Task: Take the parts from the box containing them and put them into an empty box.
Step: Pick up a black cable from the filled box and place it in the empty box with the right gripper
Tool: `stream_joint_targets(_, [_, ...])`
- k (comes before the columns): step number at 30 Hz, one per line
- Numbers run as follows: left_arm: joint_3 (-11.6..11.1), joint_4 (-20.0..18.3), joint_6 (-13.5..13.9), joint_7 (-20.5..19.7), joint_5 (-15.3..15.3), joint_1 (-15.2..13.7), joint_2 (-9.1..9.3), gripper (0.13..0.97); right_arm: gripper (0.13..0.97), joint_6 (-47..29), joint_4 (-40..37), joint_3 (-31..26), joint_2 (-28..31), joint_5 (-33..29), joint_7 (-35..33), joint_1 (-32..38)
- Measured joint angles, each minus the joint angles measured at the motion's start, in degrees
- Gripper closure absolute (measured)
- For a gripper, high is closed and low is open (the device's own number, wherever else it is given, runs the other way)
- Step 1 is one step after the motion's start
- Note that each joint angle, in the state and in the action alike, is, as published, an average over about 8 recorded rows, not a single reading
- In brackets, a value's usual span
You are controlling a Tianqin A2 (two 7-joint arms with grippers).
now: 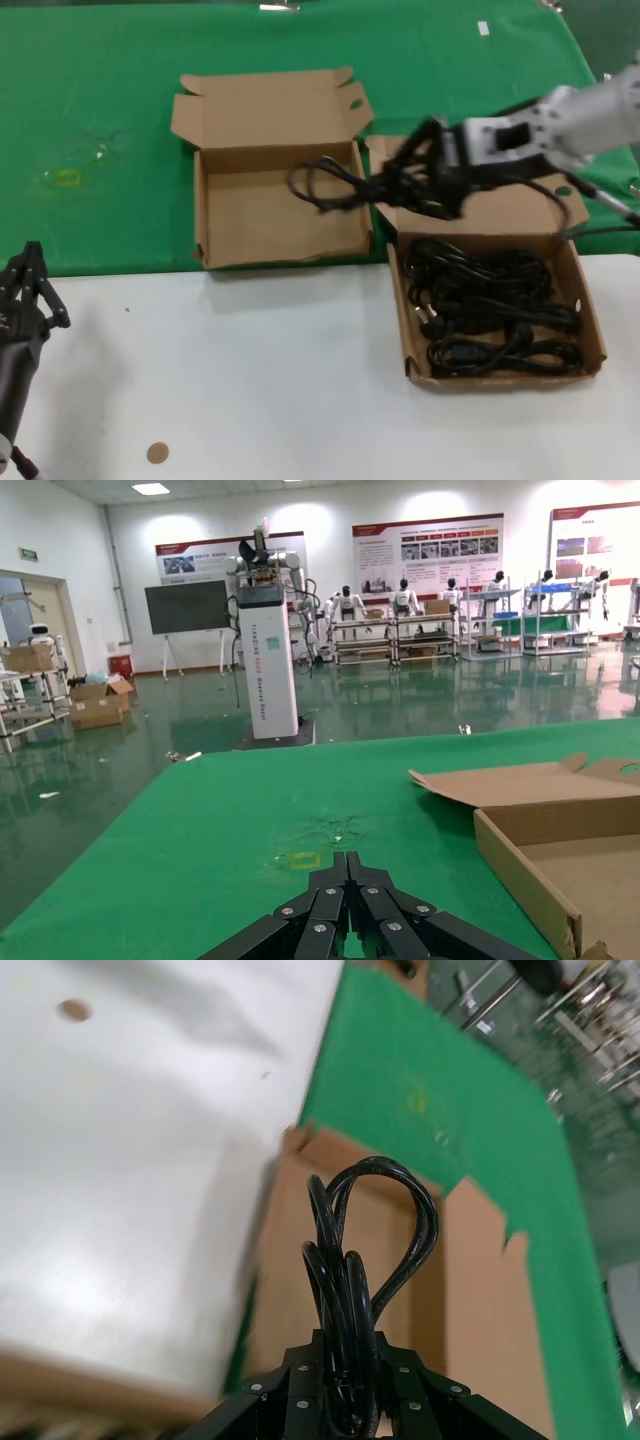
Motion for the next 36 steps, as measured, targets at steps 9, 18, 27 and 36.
stream_joint_targets(9, [0.0,0.0,0.0,0.0,0.0,0.0,0.0,0.945,0.861,6.4,-3.7,-1.9,-9.0,-1.5,0.8,1.7])
stream_joint_targets(18, [0.0,0.0,0.0,0.0,0.0,0.0,0.0,0.945,0.861,12.0,-12.7,-3.5,-15.9,-2.4,-4.3,3.2])
stream_joint_targets(27, [0.0,0.0,0.0,0.0,0.0,0.0,0.0,0.945,0.862,15.4,-27.2,-3.2,-21.8,-1.2,-11.9,6.8])
stream_joint_targets(36, [0.0,0.0,0.0,0.0,0.0,0.0,0.0,0.945,0.862,17.6,-38.0,-2.1,-26.2,0.0,-17.6,10.6])
